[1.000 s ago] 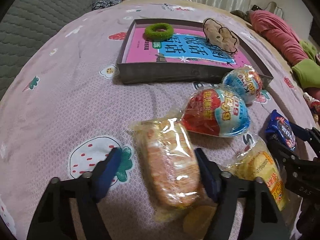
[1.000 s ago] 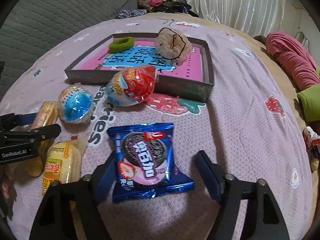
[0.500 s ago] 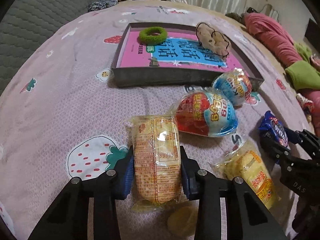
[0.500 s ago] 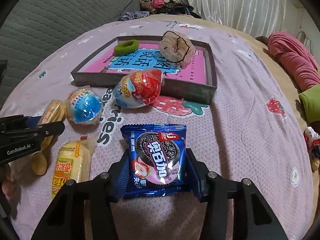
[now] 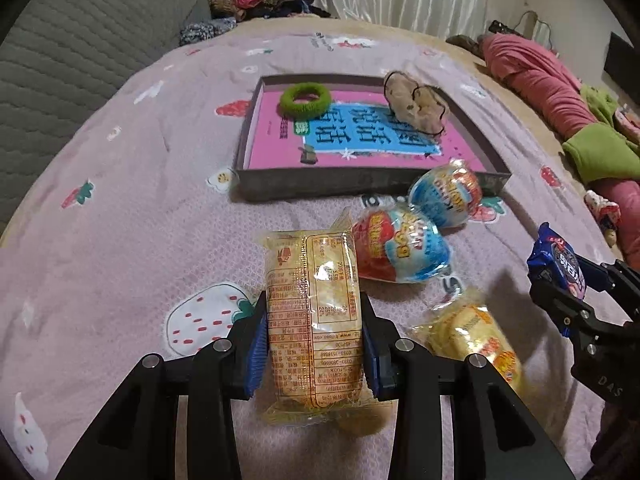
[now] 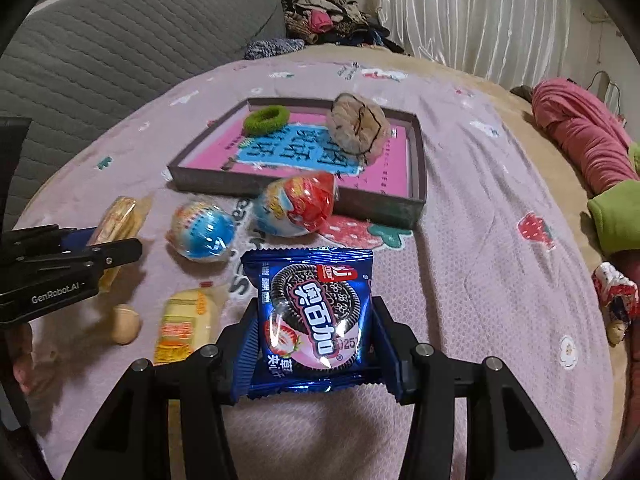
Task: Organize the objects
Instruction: 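Lift and carry both snack packs toward the tray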
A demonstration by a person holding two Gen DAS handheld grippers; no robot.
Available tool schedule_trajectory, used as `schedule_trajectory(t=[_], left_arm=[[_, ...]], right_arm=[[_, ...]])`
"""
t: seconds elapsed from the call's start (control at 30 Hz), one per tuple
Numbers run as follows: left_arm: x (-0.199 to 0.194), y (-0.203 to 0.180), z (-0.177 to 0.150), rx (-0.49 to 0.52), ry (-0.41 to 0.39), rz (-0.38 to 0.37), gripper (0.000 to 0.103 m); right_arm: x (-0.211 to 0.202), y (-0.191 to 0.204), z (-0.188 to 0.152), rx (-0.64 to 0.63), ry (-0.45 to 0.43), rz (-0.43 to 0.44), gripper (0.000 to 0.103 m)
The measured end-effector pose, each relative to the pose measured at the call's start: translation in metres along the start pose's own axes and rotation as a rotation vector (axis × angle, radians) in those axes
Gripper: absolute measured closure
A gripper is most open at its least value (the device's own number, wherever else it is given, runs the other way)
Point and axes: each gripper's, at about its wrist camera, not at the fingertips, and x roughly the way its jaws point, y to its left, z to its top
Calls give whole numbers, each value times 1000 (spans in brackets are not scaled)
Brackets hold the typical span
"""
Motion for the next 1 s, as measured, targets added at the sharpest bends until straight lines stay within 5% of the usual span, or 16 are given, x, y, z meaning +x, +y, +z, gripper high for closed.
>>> schedule_trajectory(t=[1.0], left_arm=[[-129, 8, 1, -2, -159, -35, 63]], right_arm=[[-122, 43, 13, -10, -185, 8, 51]])
